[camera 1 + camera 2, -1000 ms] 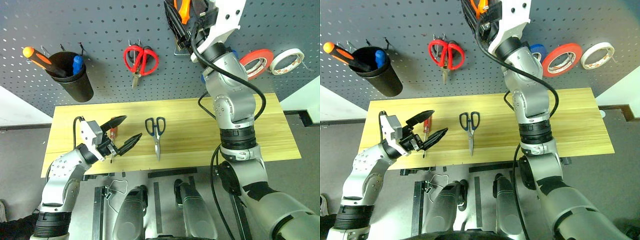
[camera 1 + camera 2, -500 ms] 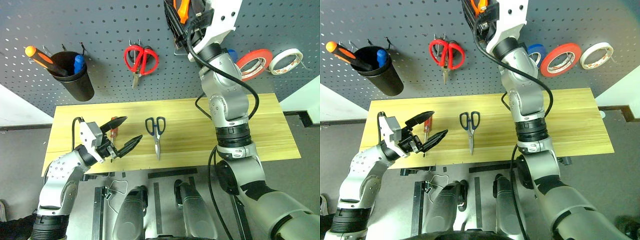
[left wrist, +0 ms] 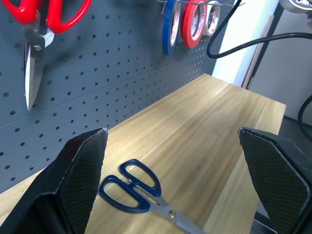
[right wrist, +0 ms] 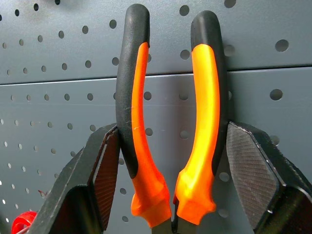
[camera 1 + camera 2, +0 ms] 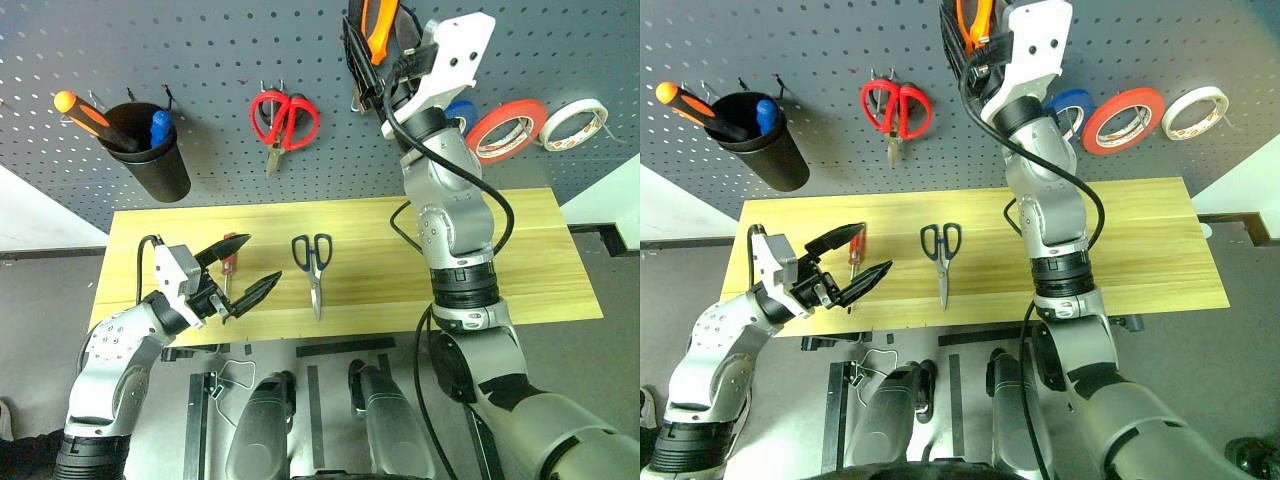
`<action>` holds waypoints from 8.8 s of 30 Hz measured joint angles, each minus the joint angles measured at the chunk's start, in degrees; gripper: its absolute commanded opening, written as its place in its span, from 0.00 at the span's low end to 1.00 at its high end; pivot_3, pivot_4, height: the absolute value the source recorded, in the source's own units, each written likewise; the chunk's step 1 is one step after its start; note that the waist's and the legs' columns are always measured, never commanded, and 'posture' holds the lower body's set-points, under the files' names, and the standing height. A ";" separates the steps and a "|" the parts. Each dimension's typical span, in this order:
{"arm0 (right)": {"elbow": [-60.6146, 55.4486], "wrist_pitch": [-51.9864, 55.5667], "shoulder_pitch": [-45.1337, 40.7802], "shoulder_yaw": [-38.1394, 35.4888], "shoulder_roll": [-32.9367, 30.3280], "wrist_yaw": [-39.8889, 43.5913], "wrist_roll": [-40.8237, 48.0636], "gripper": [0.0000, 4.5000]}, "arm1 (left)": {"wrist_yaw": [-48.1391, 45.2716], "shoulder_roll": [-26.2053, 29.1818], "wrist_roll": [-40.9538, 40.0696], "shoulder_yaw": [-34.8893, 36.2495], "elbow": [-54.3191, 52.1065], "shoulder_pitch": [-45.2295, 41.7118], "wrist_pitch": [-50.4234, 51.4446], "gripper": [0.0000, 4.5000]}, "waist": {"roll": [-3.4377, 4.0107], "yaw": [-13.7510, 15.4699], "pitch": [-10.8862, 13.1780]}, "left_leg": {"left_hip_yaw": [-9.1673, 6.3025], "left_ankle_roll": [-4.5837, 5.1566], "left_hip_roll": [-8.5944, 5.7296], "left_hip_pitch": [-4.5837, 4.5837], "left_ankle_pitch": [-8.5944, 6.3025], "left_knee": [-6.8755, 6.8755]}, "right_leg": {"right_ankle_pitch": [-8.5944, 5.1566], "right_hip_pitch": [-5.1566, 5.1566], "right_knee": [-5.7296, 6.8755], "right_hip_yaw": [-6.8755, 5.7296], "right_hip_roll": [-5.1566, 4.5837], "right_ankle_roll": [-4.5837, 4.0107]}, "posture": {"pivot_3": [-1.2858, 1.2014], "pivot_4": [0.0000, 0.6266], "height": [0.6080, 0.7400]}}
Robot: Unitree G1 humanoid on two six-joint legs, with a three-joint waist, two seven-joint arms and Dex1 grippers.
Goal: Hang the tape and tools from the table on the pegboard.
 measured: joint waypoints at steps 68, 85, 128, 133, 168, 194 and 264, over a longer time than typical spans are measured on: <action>9.44 -12.08 -1.14 -1.61 5.15 -5.19 -3.78 0.99 | 0.39 0.74 -1.21 1.06 -2.90 0.86 1.53 1.00 | 0.10 -0.03 0.10 | 0.00 0.04 0.02 0.00 -0.02 -0.11 | 0.00 -0.04 -0.08 0.06 -0.01 -0.04 | 0.58 0.46 1.00; -4.35 -2.08 9.81 -1.41 -4.27 -2.29 -4.97 0.99 | -2.17 -0.97 0.11 -1.30 3.07 -4.33 -1.02 1.00 | -0.12 0.32 -0.10 | -0.04 -0.07 0.01 -0.05 0.04 -0.10 | 0.01 0.01 -0.19 -0.03 0.00 -0.03 | 0.57 0.43 1.00; -19.51 9.08 28.81 -5.75 -15.80 2.67 -6.36 0.99 | -4.45 -1.18 1.24 -2.77 7.16 -7.59 -3.02 1.00 | -0.36 0.94 -0.36 | -0.06 0.03 0.00 0.05 -0.02 0.02 | 0.02 0.13 -0.08 -0.11 0.07 -0.02 | 0.55 0.44 1.00; -21.41 12.10 31.76 -6.72 -16.17 2.64 -6.37 0.99 | -4.44 -1.34 1.29 -2.78 7.29 -7.56 -3.18 1.00 | -0.36 0.84 -0.36 | 0.00 0.01 -0.01 0.10 0.01 0.06 | 0.03 0.14 0.02 -0.05 0.07 -0.03 | 0.55 0.44 1.00; -41.65 30.82 45.90 1.02 -22.50 16.46 14.85 0.99 | 40.94 -25.09 19.75 -17.15 4.35 -12.42 32.31 1.00 | -0.61 1.35 -0.55 | -0.07 0.18 -0.15 0.88 -0.01 0.06 | 0.12 1.01 -0.07 -0.01 0.02 0.09 | 0.55 0.47 1.00; -44.62 32.78 46.70 2.50 -21.37 11.95 14.94 0.99 | 55.99 -33.27 18.61 -16.68 13.35 -17.80 45.75 1.00 | -0.69 1.13 -0.56 | -0.12 0.19 -0.24 0.89 -0.01 0.05 | 0.11 1.05 -0.12 -0.02 -0.06 0.10 | 0.53 0.53 1.00; -53.67 41.38 53.49 1.81 -29.97 12.04 19.98 1.00 | 67.08 -40.20 28.67 -15.90 33.52 -26.28 39.21 0.80 | -0.75 -0.05 -0.51 | -0.32 0.38 -0.26 1.19 -0.16 -0.15 | 0.00 1.81 -1.12 -0.13 -0.09 0.82 | 0.50 0.59 1.00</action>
